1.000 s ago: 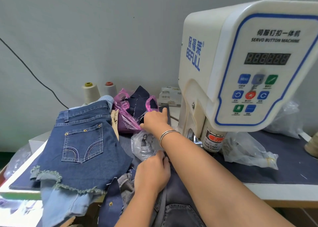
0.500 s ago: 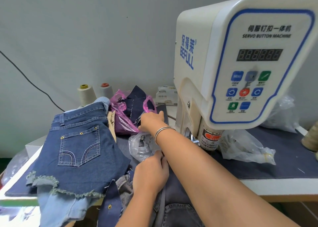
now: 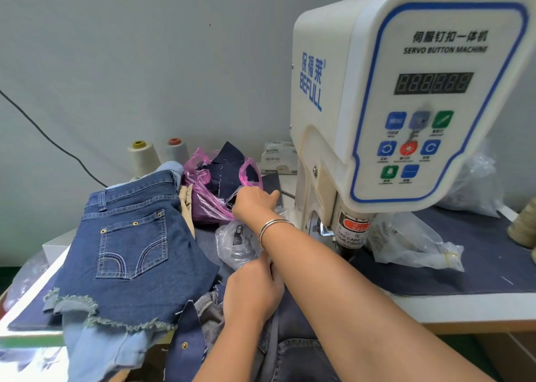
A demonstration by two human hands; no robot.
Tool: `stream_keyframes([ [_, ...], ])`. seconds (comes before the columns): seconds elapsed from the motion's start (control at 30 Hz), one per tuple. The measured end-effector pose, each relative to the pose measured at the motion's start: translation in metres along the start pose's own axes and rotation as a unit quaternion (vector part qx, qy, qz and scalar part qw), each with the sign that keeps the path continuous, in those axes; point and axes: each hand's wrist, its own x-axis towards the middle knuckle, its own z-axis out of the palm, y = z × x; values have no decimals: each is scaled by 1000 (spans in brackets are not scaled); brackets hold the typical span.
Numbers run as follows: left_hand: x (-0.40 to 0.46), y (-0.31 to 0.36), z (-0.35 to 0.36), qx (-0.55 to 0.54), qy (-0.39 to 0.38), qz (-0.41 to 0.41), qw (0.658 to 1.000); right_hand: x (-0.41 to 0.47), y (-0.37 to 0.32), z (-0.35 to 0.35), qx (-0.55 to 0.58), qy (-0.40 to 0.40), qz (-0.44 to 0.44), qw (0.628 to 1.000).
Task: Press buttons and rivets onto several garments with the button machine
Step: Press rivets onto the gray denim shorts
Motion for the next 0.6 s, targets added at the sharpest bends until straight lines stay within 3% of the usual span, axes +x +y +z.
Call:
stream_keyframes([
  [0.2,0,0,0,5,0,3,1000,-2,-1,8,-13,11,-19,1000],
  [0.37,0,1,0,1,0,12,1000,-1,2,-5,115,177,3,977],
  [0.4,1,1,0,1,1,16,1000,1,2,-8,127,176,9,976],
  [0.53,1,0,2,10,11,21,1000,3,5,-5,41,12,-10,999],
  [0.6,1,0,2,8,11,22,1000,4,7,-2,8,3,-24,1000],
])
